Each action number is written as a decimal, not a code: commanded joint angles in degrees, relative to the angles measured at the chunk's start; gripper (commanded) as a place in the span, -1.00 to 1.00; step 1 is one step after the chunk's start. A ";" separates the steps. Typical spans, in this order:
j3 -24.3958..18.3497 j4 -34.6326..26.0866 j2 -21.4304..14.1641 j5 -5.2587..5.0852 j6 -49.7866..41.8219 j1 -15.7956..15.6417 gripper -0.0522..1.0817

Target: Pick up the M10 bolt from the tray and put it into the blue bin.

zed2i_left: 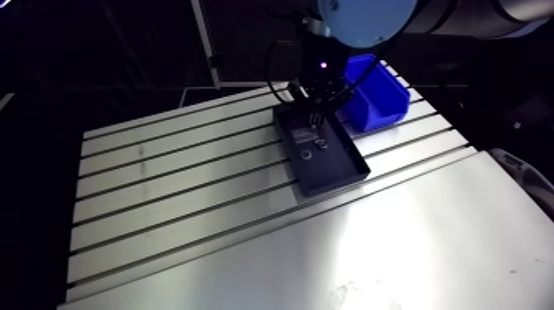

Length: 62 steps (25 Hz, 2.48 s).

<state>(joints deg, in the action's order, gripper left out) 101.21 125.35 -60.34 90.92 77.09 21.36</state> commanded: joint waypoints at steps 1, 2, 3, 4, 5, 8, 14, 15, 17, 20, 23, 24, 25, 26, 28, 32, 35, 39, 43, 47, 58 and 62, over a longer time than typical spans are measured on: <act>0.26 0.12 0.01 0.00 0.47 0.00 0.53; 0.26 0.21 -0.08 -0.09 0.56 0.00 0.56; 0.34 0.30 -0.08 -0.09 0.56 -0.09 0.59; 0.34 0.39 -0.08 -0.09 0.65 -0.09 0.63; 0.34 0.30 -0.08 -0.17 0.65 -0.09 0.65; 0.34 0.30 -0.52 -0.26 0.65 -0.35 0.74; 0.17 -0.58 -2.45 -0.35 1.61 -0.61 0.92; 0.17 -1.02 -3.07 -0.35 1.70 -0.61 0.92; -0.18 -3.39 -4.82 -0.26 1.88 -0.61 0.94; -1.24 -7.96 -8.60 -0.52 5.48 -0.61 0.95; -3.79 -13.24 -10.54 -0.96 10.93 -0.61 0.96; -5.11 -15.79 -11.07 -1.05 13.30 -0.70 0.96; -6.69 -18.69 -11.42 -1.40 16.29 -1.05 0.96; -8.01 -20.97 -11.50 -1.40 19.11 -1.32 0.96; -10.47 -24.75 -12.56 -1.40 27.37 -1.49 0.95; -15.04 -30.56 -13.00 -1.05 38.80 -1.49 0.95; -16.97 -31.52 -13.00 -0.61 52.43 -1.23 0.95; -20.23 -31.08 -10.10 0.53 70.62 -0.97 0.95; -23.83 -31.44 -6.67 0.53 86.27 -0.88 0.95; -27.35 -31.70 -3.59 1.15 100.60 -0.35 0.95; -25.41 -30.73 -2.71 2.90 126.18 9.23 0.94; -22.42 -26.42 -2.71 2.82 128.29 9.85 0.94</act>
<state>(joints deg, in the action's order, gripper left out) 75.53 94.83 -63.12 93.62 200.67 29.44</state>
